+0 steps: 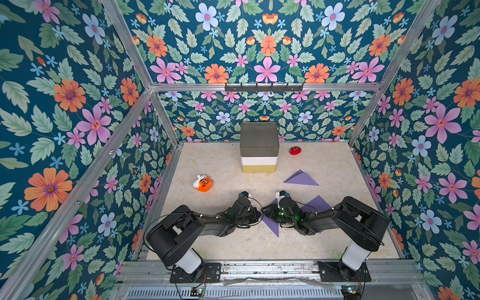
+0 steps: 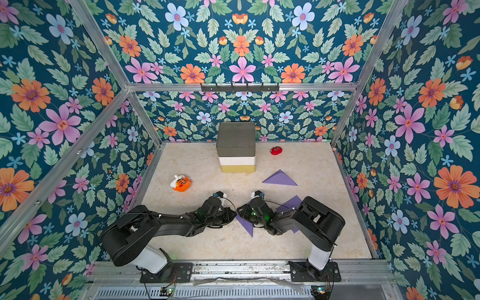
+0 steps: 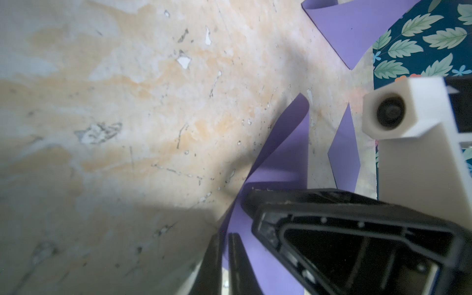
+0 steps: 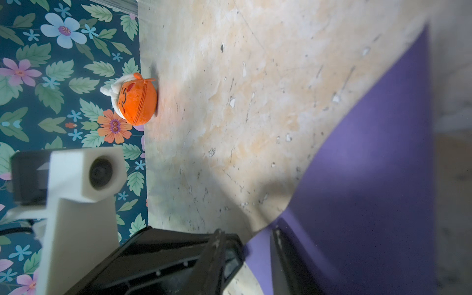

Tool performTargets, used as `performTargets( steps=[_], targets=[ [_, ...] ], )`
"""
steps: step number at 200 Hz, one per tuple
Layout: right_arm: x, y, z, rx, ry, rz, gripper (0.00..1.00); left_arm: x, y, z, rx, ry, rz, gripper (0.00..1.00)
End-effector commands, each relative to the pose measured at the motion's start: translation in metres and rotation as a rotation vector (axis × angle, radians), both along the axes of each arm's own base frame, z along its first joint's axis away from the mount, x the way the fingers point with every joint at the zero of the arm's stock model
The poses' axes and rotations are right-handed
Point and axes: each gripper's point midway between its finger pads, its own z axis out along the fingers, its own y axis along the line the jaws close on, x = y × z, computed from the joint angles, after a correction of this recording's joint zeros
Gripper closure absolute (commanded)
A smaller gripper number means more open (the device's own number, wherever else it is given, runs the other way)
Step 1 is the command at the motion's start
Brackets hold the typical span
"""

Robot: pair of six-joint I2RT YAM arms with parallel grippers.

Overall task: Fold the square paper diagonally
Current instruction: Fold the paper at the center of the board.

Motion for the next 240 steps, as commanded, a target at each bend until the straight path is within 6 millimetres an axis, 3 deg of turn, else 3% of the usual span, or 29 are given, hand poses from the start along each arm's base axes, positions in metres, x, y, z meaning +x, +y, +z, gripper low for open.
performTargets(
  steps=[1,35,117,158,240],
  targets=[
    [-0.018,-0.018,-0.032,-0.119,0.1,0.011,0.65,0.001,-0.006,0.005,-0.03,-0.014,-0.015,0.87],
    [-0.017,-0.017,-0.031,-0.118,0.1,0.01,0.65,-0.003,-0.002,0.001,-0.019,-0.003,-0.016,0.88],
    [-0.01,-0.011,-0.018,-0.113,0.07,0.015,0.65,-0.017,0.021,-0.032,0.111,0.044,-0.028,0.95],
    [-0.006,-0.006,-0.01,-0.101,0.052,0.021,0.65,-0.019,0.023,-0.039,0.13,0.059,-0.027,1.0],
    [0.006,-0.006,0.01,-0.107,0.013,0.001,0.6,-0.024,0.036,-0.051,0.209,0.08,-0.028,1.0]
  ],
)
